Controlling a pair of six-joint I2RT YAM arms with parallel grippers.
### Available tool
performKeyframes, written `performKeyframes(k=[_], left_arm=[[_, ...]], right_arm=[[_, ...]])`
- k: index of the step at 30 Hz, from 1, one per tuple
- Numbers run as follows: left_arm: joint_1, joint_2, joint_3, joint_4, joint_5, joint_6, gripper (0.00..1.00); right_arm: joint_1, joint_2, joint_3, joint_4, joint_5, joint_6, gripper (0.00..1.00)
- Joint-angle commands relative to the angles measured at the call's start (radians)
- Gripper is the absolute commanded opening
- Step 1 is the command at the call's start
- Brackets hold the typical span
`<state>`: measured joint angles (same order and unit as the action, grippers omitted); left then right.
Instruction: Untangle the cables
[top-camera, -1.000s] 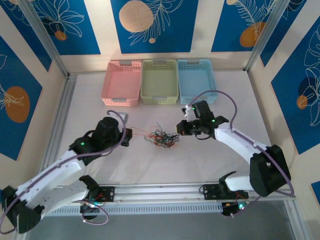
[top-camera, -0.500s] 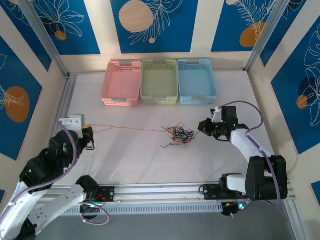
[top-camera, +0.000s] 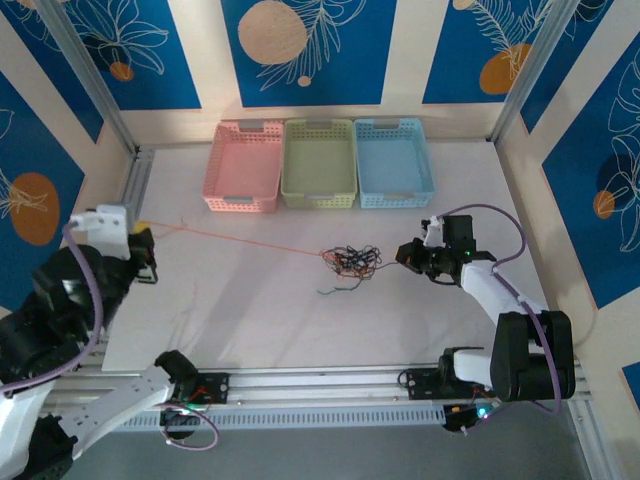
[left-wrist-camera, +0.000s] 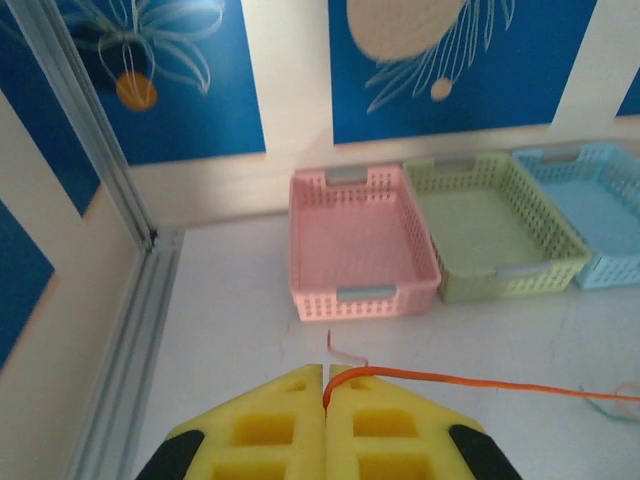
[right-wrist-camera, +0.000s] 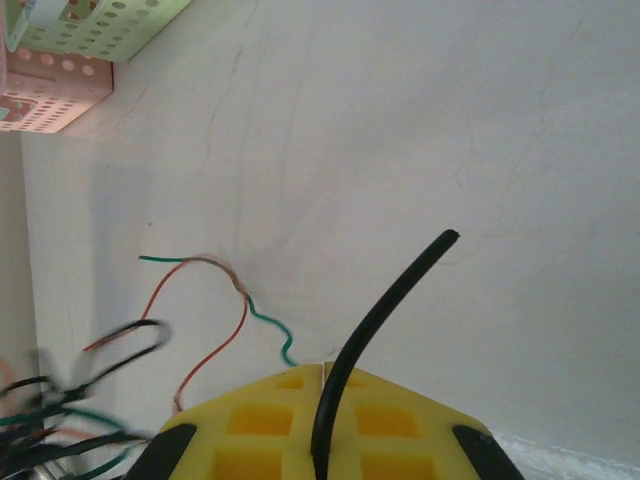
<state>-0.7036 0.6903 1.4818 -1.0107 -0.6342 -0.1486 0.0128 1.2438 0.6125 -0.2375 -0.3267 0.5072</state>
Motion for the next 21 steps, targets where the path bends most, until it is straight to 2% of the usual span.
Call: performKeyframes(k=[1,7,21], left_arm=[[0.007,0.029,0.153,0.06,-0.09,0.111,0.0],[0.007,0.098,0.336,0.071,-0.094,0.195,0.0],[0.007,0.183,0.521,0.104,-0.092,0.298,0.0]], right_arm=[[-0.028,0.003,-0.022,0.002,0.097,-0.003,0.0],[-0.042,0.009,-0.02,-0.003,0.113,0.002,0.0],[-0.089,0.016,-0.028,-0.017,0.164,0.024,0.0]])
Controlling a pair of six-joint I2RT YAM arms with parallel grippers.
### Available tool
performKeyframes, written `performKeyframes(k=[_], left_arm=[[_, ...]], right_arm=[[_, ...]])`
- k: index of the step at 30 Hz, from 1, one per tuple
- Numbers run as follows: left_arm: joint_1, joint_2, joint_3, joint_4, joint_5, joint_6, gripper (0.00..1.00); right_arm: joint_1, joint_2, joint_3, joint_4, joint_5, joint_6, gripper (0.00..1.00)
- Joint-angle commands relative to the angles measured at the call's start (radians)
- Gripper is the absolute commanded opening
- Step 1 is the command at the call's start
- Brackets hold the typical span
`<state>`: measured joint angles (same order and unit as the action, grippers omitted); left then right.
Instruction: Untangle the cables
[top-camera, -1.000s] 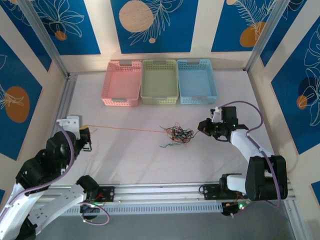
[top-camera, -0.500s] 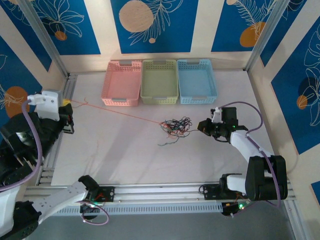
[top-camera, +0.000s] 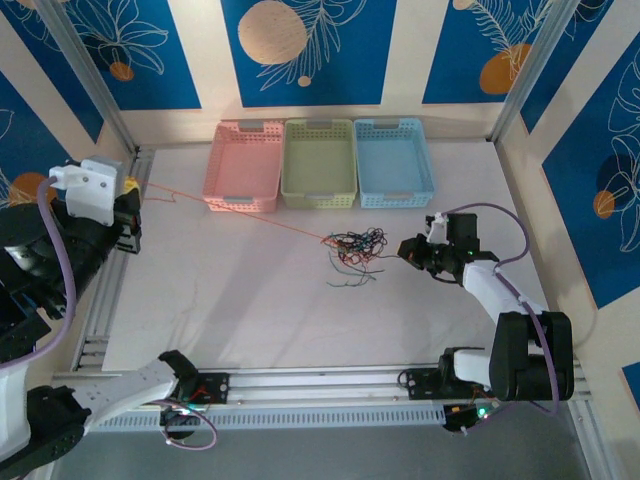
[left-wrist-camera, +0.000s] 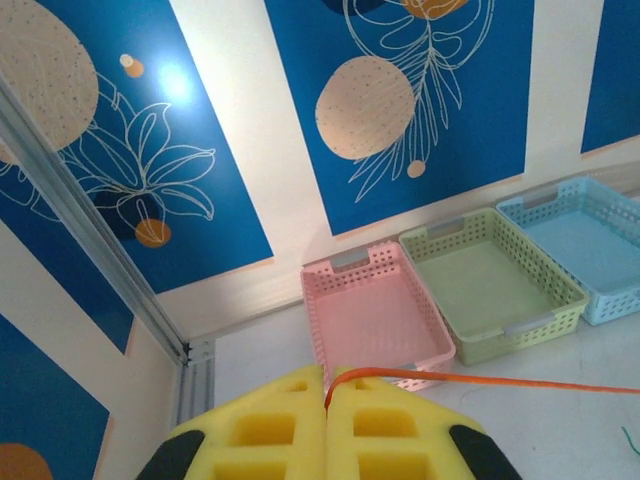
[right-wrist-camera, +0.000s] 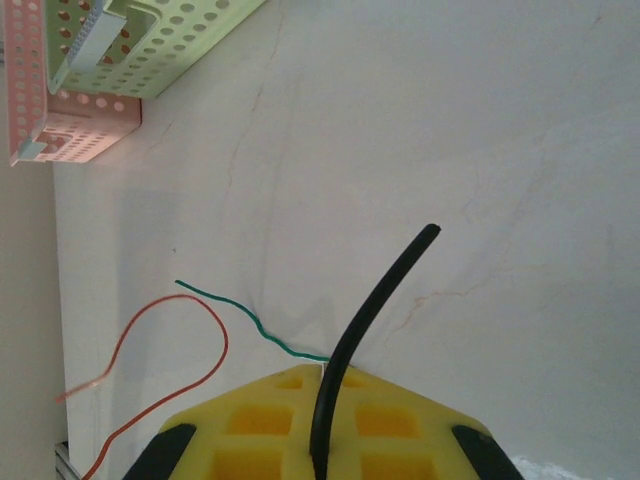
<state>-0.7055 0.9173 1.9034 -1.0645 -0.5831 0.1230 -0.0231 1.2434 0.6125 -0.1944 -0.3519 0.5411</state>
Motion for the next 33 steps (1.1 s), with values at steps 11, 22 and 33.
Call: performKeyframes(k=[11,22,33], left_arm=[[0.009,-0.023,-0.027,0.097,0.035,-0.09,0.0],[0.01,-0.008,-0.446,0.11,0.137,-0.24,0.0],[0.095,-0.051,-0.505,0.079,-0.007,-0.192,0.0]], right_arm=[[-0.052,-0.034,-0.044,0.012,0.042,0.002,0.0],[-0.011,-0.112,-0.017,-0.052,0.102,-0.025,0.0],[-0.054,-0.048,0.124,-0.177,0.246,-0.035,0.0]])
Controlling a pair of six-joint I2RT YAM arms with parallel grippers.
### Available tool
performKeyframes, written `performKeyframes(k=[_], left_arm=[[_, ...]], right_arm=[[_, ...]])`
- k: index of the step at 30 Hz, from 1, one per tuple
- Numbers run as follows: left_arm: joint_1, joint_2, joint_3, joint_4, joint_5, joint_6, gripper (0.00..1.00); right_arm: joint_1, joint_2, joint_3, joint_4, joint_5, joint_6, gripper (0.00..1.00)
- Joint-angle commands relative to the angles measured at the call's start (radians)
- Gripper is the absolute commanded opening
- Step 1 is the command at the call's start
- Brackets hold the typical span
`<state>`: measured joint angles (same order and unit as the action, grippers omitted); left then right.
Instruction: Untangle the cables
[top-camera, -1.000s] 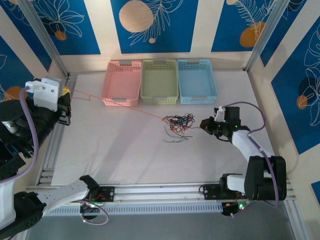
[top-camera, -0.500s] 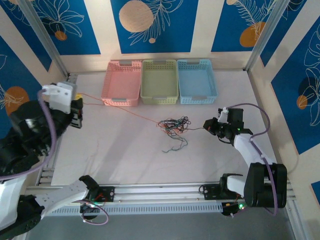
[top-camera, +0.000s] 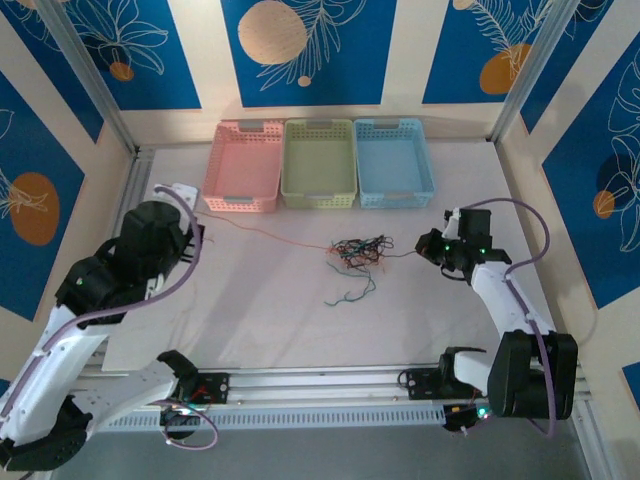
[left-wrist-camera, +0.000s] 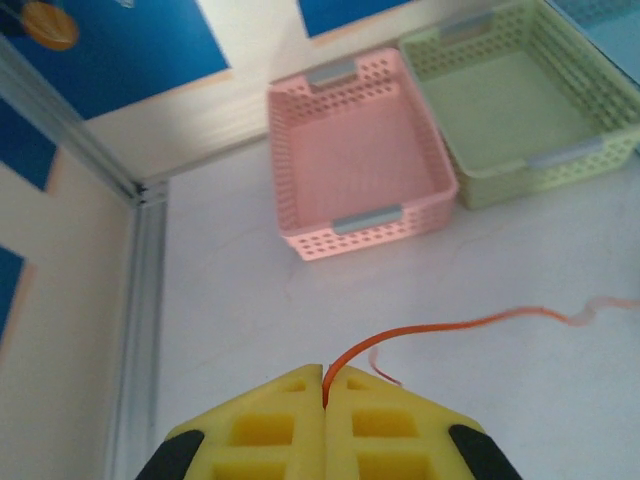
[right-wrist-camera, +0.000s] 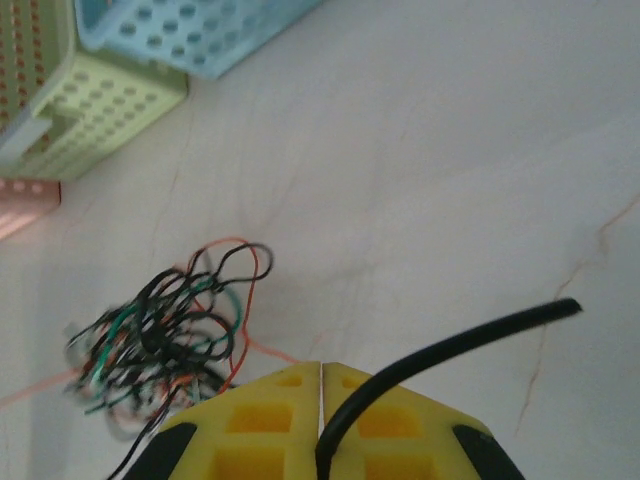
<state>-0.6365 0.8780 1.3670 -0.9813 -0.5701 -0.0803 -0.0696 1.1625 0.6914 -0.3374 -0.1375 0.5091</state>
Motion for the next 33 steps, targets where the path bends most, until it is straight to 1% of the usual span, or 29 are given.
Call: performKeyframes(k=[1,7,10,11,14,15,16,18,21,25,27,30,33], left_arm=[[0.027,-0.01,0.025,-0.006,0.004,0.005,0.0],[0.03,0.009,-0.114,0.053,0.198,-0.079,0.0],[0.029,0.047,-0.205,0.113,0.332,-0.132,0.0],[0.03,0.061,-0.239,0.142,0.375,-0.15,0.0],[0.029,0.089,-0.322,0.22,0.449,-0.197,0.0],[0.029,0.095,-0.343,0.24,0.458,-0.208,0.0],[0.029,0.099,-0.36,0.255,0.463,-0.215,0.0],[0.029,0.106,-0.382,0.275,0.47,-0.222,0.0],[0.029,0.121,-0.393,0.273,0.455,-0.217,0.0],[0.032,0.128,-0.391,0.27,0.437,-0.214,0.0],[0.032,0.125,-0.379,0.27,0.423,-0.215,0.0],[0.038,0.114,-0.35,0.264,0.387,-0.197,0.0],[0.058,0.101,-0.325,0.245,0.344,-0.168,0.0]], right_arm=[[-0.008,0.046,0.053,-0.031,0.028,0.0,0.0],[-0.009,0.077,0.074,-0.018,0.025,0.006,0.0],[-0.008,0.077,0.075,-0.018,0.013,0.0,0.0],[-0.009,0.077,0.073,-0.019,0.01,0.0,0.04],[-0.005,0.079,0.076,-0.034,-0.017,-0.008,0.34],[-0.002,0.074,0.077,-0.045,-0.017,-0.013,0.42],[0.002,0.067,0.08,-0.055,-0.016,-0.017,0.47],[0.01,0.041,0.085,-0.082,-0.002,-0.026,0.53],[0.025,-0.009,0.097,-0.138,0.025,-0.045,0.56],[0.077,-0.07,0.12,-0.207,0.038,-0.062,0.57],[0.14,-0.081,0.14,-0.243,0.043,-0.085,0.55],[0.268,-0.072,0.162,-0.275,0.03,-0.102,0.52],[0.426,-0.003,0.198,-0.305,0.045,-0.129,0.51]])
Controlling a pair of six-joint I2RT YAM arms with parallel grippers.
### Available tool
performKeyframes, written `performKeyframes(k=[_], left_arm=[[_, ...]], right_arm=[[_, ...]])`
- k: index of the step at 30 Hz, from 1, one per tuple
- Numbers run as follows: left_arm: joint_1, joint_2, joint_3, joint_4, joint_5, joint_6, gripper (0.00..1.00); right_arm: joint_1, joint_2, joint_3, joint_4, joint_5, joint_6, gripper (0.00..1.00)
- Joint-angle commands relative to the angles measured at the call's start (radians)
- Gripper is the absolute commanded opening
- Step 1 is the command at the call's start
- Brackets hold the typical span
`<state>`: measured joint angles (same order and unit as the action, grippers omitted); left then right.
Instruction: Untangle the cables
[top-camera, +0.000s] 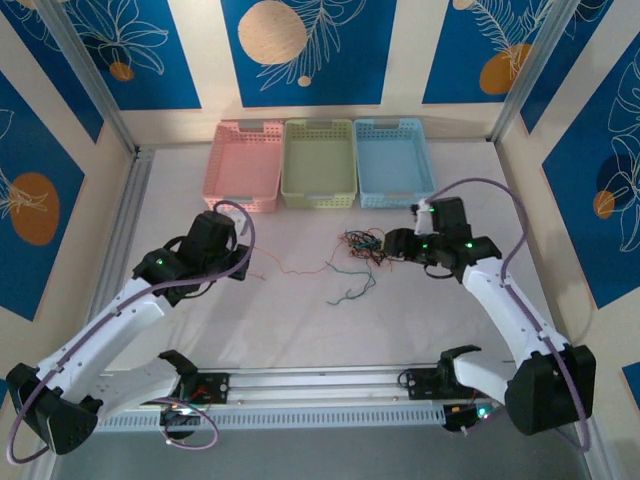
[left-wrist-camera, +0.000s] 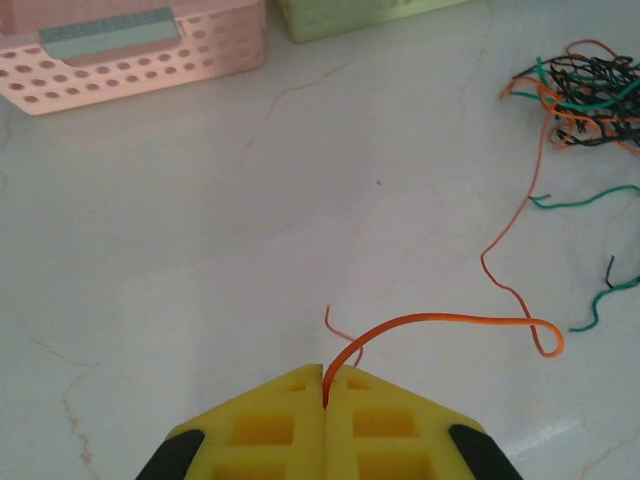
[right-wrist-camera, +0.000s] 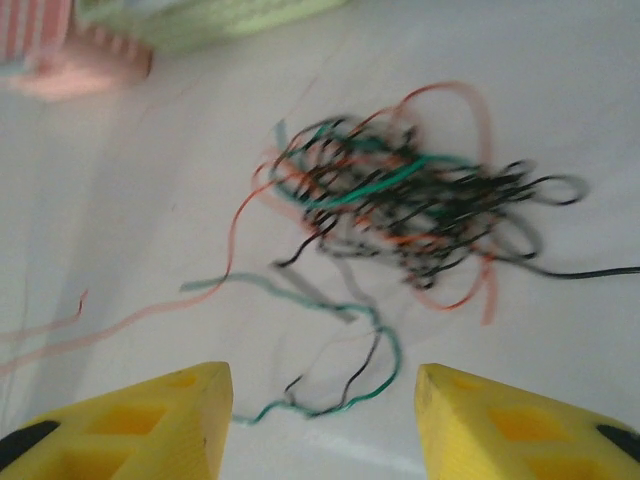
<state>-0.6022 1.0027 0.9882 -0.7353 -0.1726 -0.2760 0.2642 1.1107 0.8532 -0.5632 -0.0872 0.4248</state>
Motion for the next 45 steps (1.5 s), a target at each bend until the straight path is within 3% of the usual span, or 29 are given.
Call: performKeyframes(k=[1,5,8,14,23,30,33,40,45], left_arm=[[0.034,-0.028,0.058,-0.008,-0.063,0.037,0.0],[0.097,-0.044,0.08,-0.023,-0.089,0.077,0.0],[0.154,-0.04,0.129,-0.032,-0.078,0.122,0.0],[0.206,-0.023,0.139,-0.001,-0.065,0.15,0.0],[0.236,0.032,0.167,0.028,-0.06,0.204,0.0],[0.242,0.01,0.089,0.082,-0.053,0.204,0.0],[0.249,0.003,0.056,0.105,-0.041,0.204,0.0],[0.255,-0.006,-0.004,0.122,-0.022,0.207,0.0],[0.255,-0.01,-0.016,0.125,-0.019,0.21,0.0]], right_arm=[[0.146,0.085,0.051,-0.081,0.003,-0.06,0.5],[0.286,0.235,0.126,-0.092,0.072,-0.112,0.44],[0.329,0.335,0.208,-0.101,0.084,-0.135,0.43],[0.347,0.554,0.344,-0.089,0.036,-0.179,0.44],[0.375,0.725,0.432,-0.041,0.121,-0.257,0.58],[0.386,0.829,0.486,-0.034,0.178,-0.301,0.59],[0.404,0.85,0.51,-0.037,0.206,-0.321,0.51],[0.435,0.776,0.47,-0.009,0.213,-0.311,0.05],[0.47,0.639,0.429,0.022,0.081,-0.305,0.0]])
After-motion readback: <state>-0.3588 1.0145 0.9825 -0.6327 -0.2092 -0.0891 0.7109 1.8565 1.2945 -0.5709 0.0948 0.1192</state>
